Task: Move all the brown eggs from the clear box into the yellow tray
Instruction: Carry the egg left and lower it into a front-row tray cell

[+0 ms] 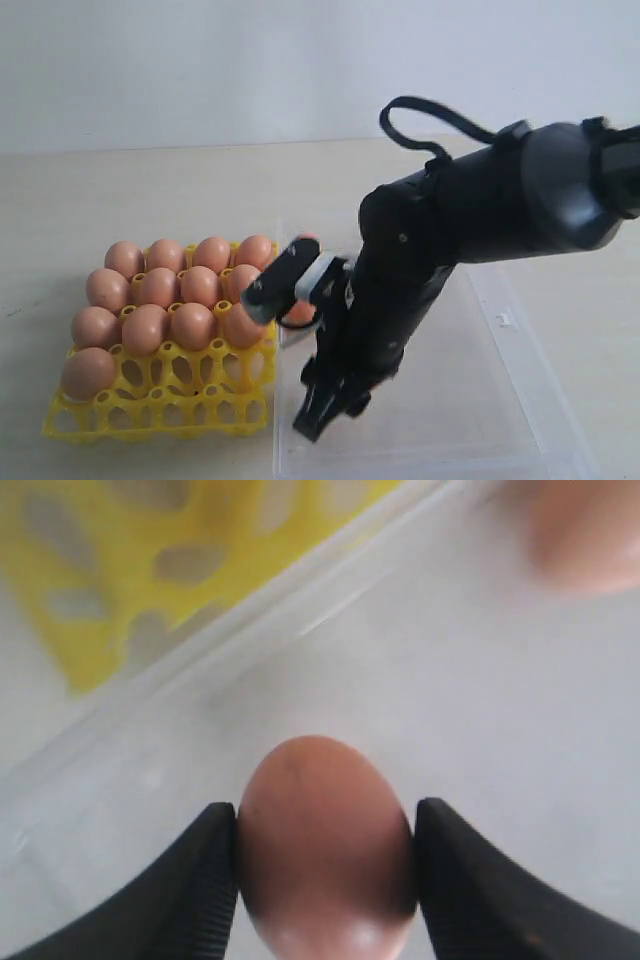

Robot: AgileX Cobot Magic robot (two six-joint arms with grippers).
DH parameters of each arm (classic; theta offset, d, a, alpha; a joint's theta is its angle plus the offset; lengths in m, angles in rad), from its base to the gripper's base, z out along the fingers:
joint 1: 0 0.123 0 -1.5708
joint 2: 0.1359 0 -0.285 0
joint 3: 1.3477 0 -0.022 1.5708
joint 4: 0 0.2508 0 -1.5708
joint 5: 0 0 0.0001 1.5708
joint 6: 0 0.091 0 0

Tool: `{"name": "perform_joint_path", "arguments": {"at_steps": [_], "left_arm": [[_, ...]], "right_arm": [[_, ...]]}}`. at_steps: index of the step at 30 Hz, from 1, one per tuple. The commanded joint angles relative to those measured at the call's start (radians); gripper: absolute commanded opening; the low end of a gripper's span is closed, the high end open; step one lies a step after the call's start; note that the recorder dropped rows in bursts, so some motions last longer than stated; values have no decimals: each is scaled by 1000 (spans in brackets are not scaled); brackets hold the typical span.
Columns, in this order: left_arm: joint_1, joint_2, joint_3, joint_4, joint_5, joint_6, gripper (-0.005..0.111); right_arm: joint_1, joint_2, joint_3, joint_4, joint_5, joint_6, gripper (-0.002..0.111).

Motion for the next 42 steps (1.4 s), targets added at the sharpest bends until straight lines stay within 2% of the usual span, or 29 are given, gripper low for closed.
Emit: {"name": "perform_joint_path", "arguments": {"at_steps": [1,5,11,14,25,33,39,42], "left_arm": [[-8,-6,-4,-2,-9,-6,0],[-8,-6,-4,-2,-9,-6,0],[-8,-6,-4,-2,-9,-6,0],[-8,-6,-4,-2,-9,-6,0],[-8,-6,-4,-2,-9,-6,0],[-8,-6,-4,-2,-9,-6,0],[-8,-6,-4,-2,-9,-6,0],[-8,-6,-4,-2,-9,-6,0]], "right_arm": [[-9,-93,12,-152,-316,192,0],[64,-66,16,-166,-656,295,0],[118,80,16,-524,-1185,798,0],[118,153,16,-594,-1371,913,0],[118,263,16,-606,-1381,950,0],[118,266,20,-720,-1347,1072,0],[118,266,66,-678,-1358,1072,0],[118,266,65,-634,-1391,1009,0]]}}
